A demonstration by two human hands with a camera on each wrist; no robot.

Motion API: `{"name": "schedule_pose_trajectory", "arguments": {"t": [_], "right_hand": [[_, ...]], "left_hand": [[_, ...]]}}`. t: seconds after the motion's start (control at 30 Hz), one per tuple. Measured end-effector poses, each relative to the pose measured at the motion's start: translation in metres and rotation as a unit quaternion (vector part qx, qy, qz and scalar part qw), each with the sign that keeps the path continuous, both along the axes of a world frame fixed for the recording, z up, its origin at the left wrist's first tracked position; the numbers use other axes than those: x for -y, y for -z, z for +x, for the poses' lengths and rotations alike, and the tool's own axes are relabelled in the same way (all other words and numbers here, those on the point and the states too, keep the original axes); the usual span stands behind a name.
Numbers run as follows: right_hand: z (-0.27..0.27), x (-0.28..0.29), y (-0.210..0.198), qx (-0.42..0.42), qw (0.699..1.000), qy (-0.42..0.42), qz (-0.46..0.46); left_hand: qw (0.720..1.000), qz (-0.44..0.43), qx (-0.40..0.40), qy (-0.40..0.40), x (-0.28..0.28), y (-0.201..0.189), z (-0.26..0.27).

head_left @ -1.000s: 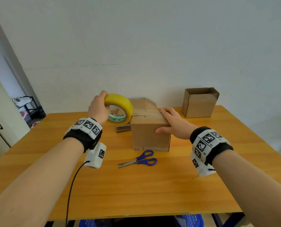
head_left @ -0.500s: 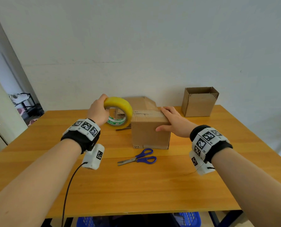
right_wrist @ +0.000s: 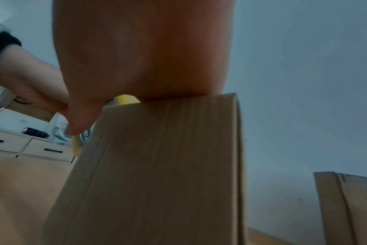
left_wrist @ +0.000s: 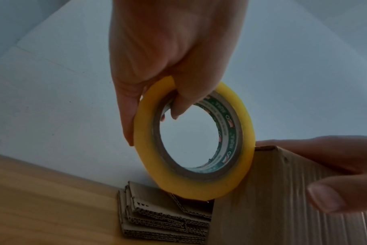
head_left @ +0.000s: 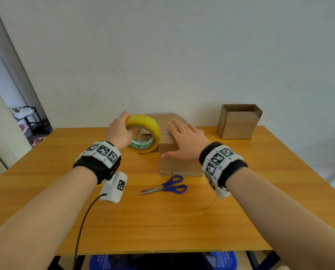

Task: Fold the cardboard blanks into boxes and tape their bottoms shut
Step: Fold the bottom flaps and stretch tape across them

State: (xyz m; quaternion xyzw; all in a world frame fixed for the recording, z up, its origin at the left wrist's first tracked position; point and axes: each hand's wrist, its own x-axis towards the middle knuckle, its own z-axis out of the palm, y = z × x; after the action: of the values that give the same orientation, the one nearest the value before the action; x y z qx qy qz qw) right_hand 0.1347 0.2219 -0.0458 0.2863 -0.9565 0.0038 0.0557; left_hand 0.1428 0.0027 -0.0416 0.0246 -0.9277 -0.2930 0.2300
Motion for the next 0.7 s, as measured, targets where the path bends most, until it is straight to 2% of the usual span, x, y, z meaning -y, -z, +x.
{"name": "schedule_pose_trajectory", "arguments": {"t": [0.17, 0.27, 0.33, 0.4, 0.57, 0.7], "right_hand": [[-0.005, 0.011, 0.0, 0.01, 1.0, -0.005, 0.016], [-0.007, 0.01, 0.0, 0.008, 1.0, -0.017, 0.007], [-0.008, 0.008, 0.0, 0.011, 1.0, -0.023, 0.007], [-0.008, 0.007, 0.0, 0.009, 1.0, -0.028, 0.011], [-0.012, 0.002, 0.002, 0.012, 0.999, -0.039, 0.001], [-0.015, -0.005, 0.002, 0.02, 0.999, -0.04, -0.001]], "left_hand": [[1.0, 0.013, 0.01, -0.002, 0.004, -0.003, 0.0], [0.996, -0.003, 0.008, 0.087, 0.008, -0.008, 0.004], [0.992, -0.045, 0.018, 0.117, 0.01, -0.009, 0.006], [0.99, -0.079, 0.03, 0.111, 0.011, -0.008, 0.008], [0.988, -0.101, 0.046, 0.105, 0.014, -0.004, 0.008], [0.973, -0.186, 0.097, 0.093, 0.025, 0.008, 0.01]]}}
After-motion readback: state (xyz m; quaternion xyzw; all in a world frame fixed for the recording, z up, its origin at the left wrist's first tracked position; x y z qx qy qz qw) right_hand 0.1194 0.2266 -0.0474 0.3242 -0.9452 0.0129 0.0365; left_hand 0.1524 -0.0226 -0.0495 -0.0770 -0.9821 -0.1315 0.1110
